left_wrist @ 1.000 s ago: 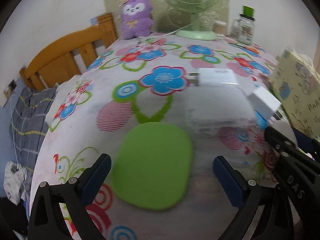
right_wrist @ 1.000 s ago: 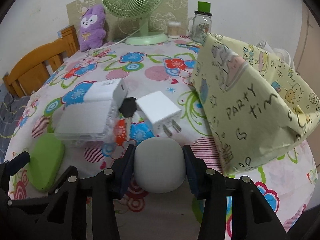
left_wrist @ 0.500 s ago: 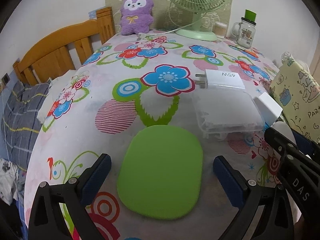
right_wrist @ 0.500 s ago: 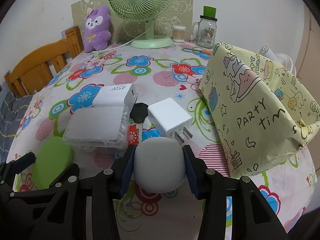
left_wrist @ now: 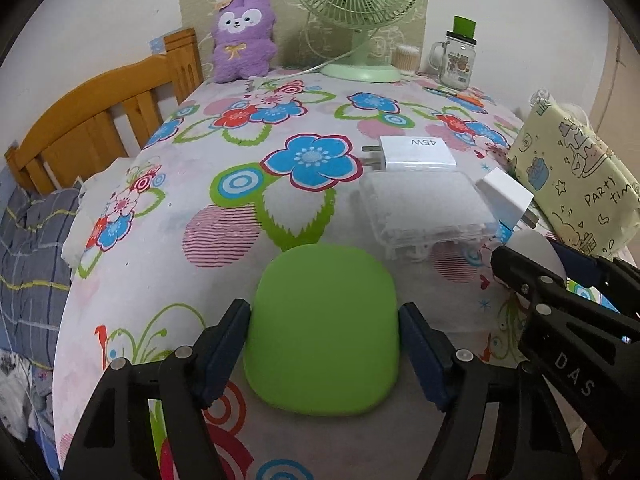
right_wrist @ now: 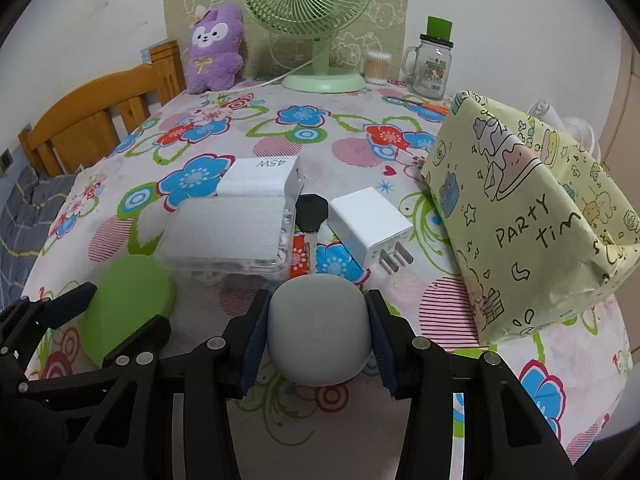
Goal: Organize rigid objects
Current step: 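Lift the white ball with right tool while left tool closes on the green pad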
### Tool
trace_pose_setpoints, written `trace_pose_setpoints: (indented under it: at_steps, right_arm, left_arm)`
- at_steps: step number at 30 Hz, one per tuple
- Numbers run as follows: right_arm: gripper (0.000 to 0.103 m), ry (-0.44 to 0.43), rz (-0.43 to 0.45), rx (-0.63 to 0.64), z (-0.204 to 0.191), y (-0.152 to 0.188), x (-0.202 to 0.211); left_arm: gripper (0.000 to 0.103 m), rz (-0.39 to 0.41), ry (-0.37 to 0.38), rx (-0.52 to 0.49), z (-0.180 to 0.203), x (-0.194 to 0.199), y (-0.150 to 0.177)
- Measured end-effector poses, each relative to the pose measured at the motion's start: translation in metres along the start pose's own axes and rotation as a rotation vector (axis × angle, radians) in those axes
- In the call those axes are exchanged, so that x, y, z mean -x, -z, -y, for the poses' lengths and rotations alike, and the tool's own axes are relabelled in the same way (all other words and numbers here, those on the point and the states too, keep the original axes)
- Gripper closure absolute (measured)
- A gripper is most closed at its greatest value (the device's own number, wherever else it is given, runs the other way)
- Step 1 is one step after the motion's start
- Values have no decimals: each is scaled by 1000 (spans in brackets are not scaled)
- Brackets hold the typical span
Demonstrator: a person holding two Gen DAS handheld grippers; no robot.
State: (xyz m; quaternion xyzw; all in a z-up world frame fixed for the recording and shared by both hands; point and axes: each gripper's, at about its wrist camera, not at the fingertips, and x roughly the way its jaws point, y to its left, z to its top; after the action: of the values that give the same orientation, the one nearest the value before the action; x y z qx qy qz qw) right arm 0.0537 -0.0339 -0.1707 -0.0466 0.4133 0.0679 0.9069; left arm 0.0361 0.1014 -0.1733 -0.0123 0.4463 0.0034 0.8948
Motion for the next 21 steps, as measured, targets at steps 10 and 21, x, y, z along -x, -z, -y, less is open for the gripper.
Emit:
trace_pose_setpoints:
  at_steps: [10, 21]
  right_arm:
    - [53, -10, 22, -21, 10, 2, 17]
    - [53, -17, 59, -23, 29, 1, 40]
  left_arm:
    - [26, 5, 24, 16, 17, 16, 4]
    - [26, 32, 6, 34, 37, 34, 1]
